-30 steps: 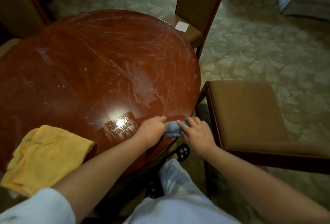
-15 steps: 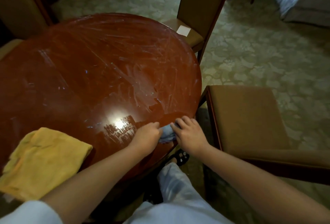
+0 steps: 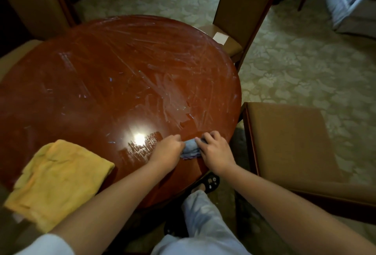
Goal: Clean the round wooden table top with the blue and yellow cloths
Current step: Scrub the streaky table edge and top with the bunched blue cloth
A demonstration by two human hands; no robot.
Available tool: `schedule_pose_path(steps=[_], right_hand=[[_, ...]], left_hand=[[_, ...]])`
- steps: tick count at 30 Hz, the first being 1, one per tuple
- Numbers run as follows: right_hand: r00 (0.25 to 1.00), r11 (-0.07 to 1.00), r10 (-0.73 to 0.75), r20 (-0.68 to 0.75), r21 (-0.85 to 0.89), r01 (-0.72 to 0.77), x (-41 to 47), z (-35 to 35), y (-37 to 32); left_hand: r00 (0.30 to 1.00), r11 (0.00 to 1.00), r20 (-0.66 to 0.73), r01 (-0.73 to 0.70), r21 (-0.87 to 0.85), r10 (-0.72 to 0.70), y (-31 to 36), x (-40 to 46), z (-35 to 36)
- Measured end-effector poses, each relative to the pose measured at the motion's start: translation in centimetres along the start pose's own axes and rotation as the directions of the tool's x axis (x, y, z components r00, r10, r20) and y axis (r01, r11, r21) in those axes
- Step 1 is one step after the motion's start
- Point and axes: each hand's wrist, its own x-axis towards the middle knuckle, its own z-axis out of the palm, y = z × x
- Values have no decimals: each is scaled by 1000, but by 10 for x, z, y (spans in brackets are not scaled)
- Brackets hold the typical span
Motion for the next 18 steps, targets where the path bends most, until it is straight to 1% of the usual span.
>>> schedule_pose_path(steps=[2, 5, 8, 11, 13, 15, 18], right_hand=[[1000, 1000, -6, -5, -7, 6, 11, -4, 4], [997, 999, 29, 70, -23, -28, 32, -12, 6], [994, 997, 67, 83, 40, -71, 31, -11, -1], [997, 998, 14, 72, 60, -19, 16, -9, -3], [997, 999, -9, 77, 42, 6, 20, -9, 0], [997, 1000, -2, 82, 10, 1, 34, -9, 4], [994, 997, 51, 96, 47, -56, 54, -11, 3]], left_hand=[[1000, 999, -2, 30, -27, -30, -6, 10, -2], [997, 996, 3, 80, -48, -80, -8, 25, -13], [996, 997, 46, 74, -35, -72, -8, 23, -14], [999, 999, 35, 41, -25, -40, -13, 14, -5], [999, 999, 27, 43, -29, -42, -18, 16, -5], [997, 997, 28, 73, -32, -72, -21, 24, -10], [988, 988, 27, 150, -21, -149, -22, 37, -20]])
